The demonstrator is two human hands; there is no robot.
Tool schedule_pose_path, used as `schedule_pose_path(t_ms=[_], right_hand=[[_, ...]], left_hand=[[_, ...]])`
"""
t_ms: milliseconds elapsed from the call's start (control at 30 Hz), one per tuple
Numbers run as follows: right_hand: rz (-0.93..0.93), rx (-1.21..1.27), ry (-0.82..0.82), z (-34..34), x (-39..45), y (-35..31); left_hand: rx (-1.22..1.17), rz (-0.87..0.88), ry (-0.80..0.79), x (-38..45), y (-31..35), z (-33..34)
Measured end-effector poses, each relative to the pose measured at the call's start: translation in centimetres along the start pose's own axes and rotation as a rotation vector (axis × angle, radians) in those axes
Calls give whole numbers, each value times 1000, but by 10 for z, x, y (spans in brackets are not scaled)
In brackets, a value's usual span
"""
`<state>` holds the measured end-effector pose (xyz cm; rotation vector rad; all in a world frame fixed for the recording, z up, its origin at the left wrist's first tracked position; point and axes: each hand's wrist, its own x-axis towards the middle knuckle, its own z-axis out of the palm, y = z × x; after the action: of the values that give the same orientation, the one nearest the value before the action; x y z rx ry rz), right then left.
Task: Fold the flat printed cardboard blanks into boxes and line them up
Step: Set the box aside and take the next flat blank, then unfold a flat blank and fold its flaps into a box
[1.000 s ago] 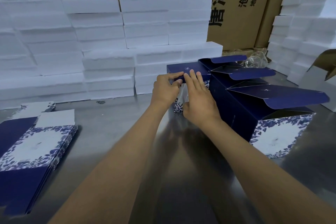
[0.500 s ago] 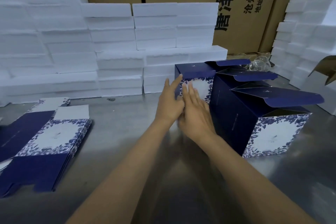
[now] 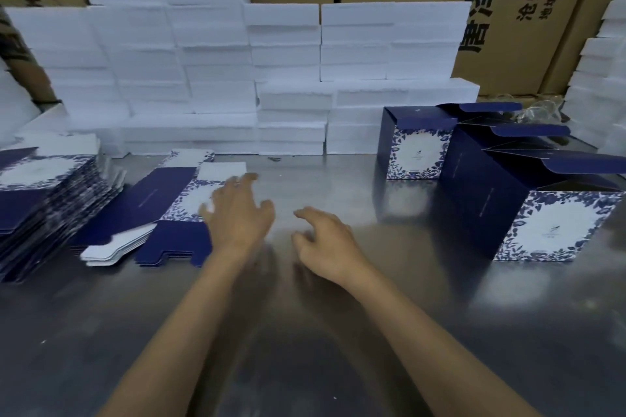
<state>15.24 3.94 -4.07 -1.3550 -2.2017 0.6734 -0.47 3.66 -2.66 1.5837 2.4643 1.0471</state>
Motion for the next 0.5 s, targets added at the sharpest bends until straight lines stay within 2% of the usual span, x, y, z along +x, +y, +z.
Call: schedule_pose_path(t_ms=[33, 100, 167, 367, 500], right_hand=[[12, 25, -6, 4, 0, -5], [39, 95, -27, 14, 1, -13], [48, 152, -63, 24, 5, -21], [24, 188, -133, 54, 25, -51], [39, 329, -140, 65, 37, -62]], left_hand=[[110, -95, -69, 7, -17, -9], [187, -246, -201, 14, -47, -21], [203, -292, -229, 15, -66, -26], [96, -294, -137, 16, -74, -28], [-35, -296, 7, 19, -73, -31]])
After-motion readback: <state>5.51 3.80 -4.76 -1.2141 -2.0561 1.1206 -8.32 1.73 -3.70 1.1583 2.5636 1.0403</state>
